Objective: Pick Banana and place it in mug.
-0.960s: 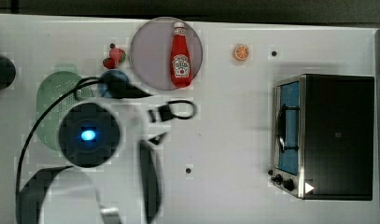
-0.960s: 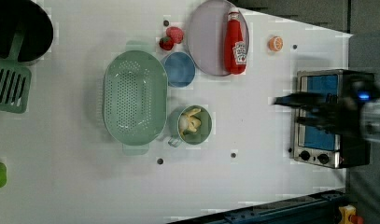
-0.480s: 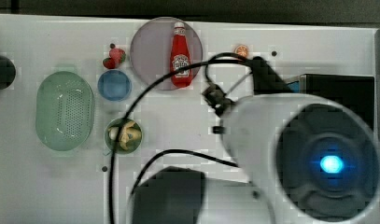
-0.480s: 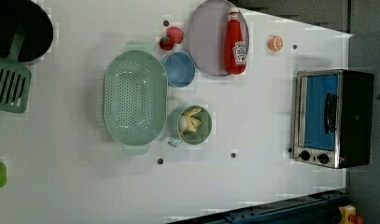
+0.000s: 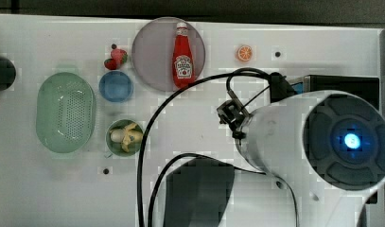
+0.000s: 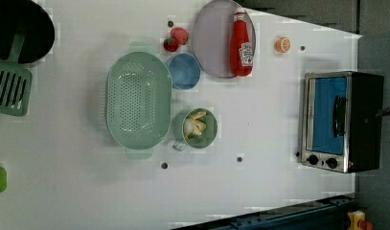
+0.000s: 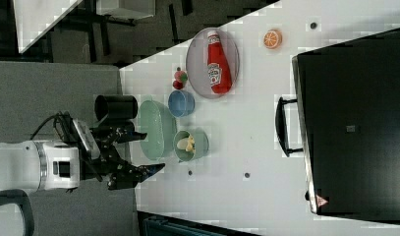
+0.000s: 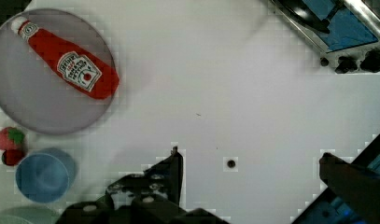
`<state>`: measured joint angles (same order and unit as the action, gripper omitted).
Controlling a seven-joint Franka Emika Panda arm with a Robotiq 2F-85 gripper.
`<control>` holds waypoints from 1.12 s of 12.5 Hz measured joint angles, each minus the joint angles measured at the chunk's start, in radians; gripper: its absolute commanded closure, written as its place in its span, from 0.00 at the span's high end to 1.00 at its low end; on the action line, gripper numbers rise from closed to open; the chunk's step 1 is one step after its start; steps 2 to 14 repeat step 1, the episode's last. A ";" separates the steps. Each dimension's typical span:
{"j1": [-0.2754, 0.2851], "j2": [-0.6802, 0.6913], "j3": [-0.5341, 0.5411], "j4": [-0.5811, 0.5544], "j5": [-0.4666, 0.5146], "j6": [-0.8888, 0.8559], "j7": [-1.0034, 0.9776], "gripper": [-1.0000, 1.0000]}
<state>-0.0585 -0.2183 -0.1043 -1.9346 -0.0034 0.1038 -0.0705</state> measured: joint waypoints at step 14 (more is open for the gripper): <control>0.019 0.010 -0.007 0.011 0.001 -0.016 0.000 1.00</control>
